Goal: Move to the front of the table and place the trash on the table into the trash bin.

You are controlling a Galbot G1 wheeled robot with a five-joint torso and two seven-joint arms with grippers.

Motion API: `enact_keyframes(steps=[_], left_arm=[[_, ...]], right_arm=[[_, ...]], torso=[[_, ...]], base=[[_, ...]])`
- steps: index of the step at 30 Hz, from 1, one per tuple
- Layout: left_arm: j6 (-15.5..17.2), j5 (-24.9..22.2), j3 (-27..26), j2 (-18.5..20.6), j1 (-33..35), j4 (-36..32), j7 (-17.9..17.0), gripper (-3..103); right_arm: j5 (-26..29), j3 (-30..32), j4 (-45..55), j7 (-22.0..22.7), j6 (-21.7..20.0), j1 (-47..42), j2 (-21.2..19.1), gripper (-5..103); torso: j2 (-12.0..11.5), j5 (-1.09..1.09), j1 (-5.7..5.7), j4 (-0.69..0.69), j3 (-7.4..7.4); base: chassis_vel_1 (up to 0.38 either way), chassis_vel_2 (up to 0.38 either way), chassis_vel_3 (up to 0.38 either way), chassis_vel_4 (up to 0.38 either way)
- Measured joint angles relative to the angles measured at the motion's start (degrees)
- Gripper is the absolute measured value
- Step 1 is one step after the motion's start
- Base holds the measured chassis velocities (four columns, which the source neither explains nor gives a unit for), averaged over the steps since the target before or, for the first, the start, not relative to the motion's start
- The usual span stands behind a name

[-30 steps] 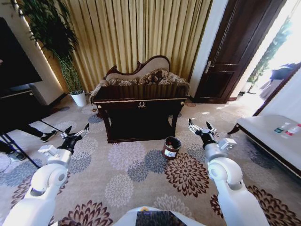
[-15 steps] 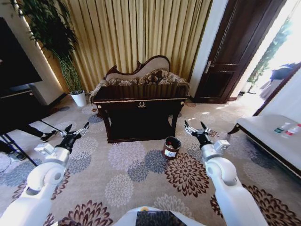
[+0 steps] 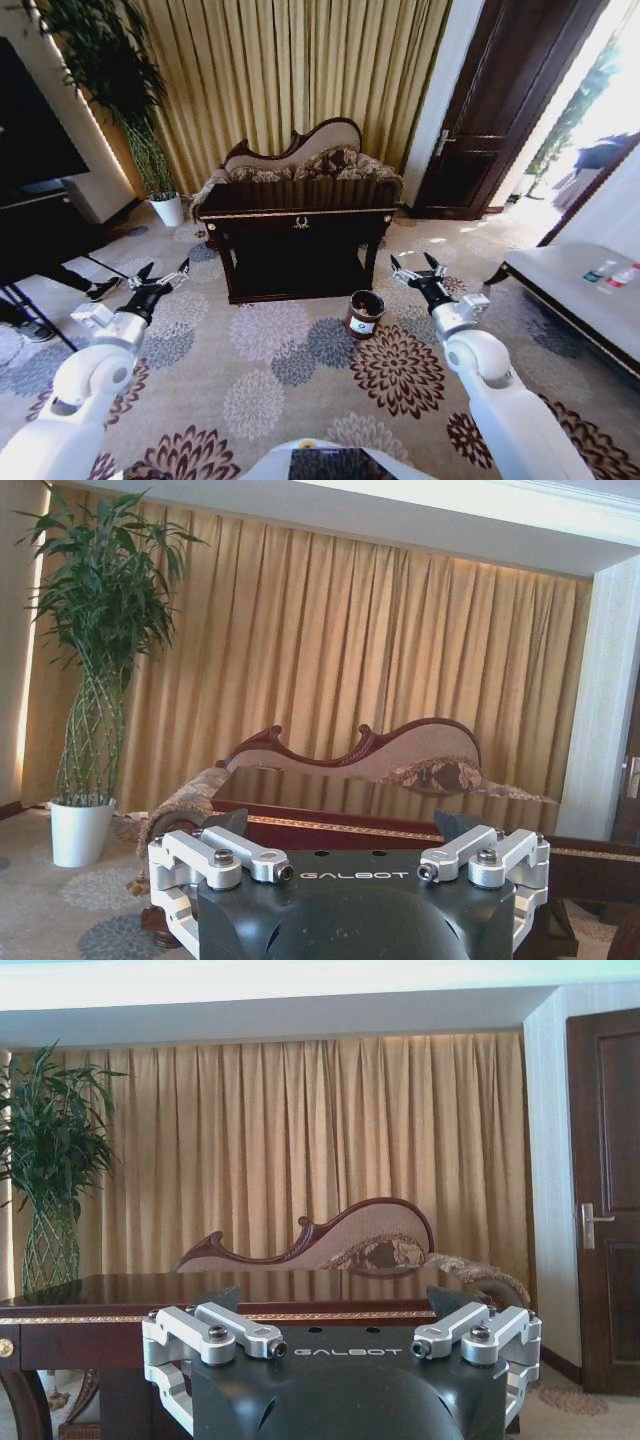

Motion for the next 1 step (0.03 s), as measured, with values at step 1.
enact_keyframes(steps=[1], left_arm=[[0.01,0.25,0.1,-0.18,0.01,0.0,0.16,100]], right_arm=[[0.48,0.08,0.37,0.43,-0.56,-0.05,0.03,100]], torso=[[0.0,0.0,0.0,0.0,0.0]], base=[[0.0,0.0,0.0,0.0]])
